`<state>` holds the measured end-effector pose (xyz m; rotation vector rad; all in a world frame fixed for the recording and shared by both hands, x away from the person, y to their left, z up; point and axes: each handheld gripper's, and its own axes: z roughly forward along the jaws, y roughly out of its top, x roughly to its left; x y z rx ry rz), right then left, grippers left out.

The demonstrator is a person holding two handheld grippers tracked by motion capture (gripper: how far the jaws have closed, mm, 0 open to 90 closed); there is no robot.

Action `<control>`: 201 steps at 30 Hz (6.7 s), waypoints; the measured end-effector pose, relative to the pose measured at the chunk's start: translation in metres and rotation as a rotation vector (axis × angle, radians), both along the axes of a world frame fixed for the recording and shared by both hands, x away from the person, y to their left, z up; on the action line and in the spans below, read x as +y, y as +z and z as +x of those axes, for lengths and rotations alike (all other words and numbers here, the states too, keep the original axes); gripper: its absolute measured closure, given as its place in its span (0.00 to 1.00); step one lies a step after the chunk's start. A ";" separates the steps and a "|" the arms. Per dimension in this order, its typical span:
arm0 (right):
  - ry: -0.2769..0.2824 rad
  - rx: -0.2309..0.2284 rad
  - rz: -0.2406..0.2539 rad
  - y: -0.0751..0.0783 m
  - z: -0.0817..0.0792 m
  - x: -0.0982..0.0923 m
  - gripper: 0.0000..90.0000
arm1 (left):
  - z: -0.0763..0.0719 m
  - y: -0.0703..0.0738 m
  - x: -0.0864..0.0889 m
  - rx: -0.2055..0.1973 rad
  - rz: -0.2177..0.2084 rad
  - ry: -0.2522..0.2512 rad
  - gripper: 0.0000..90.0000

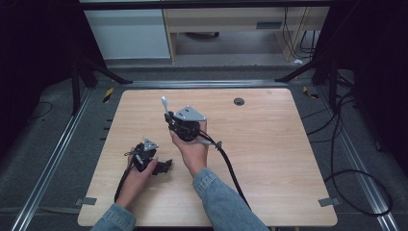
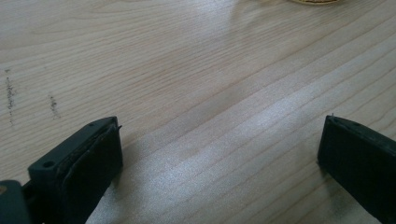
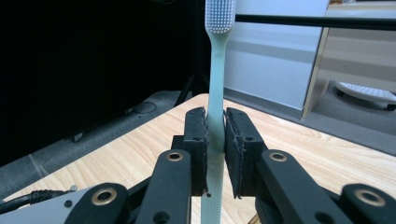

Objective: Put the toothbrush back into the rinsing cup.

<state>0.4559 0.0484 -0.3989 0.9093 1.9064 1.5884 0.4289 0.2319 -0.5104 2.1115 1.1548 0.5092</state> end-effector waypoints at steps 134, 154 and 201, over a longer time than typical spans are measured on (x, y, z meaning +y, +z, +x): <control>-0.140 -0.135 -0.012 -0.025 0.021 -0.012 0.88 | 0.000 0.000 0.000 0.002 0.001 0.005 0.00; -0.138 -0.123 -0.016 -0.047 0.019 -0.010 0.88 | 0.000 0.000 0.000 0.003 0.002 0.004 0.00; -0.136 -0.093 -0.060 -0.065 0.022 -0.009 0.88 | 0.000 0.000 -0.001 0.003 0.003 0.005 0.00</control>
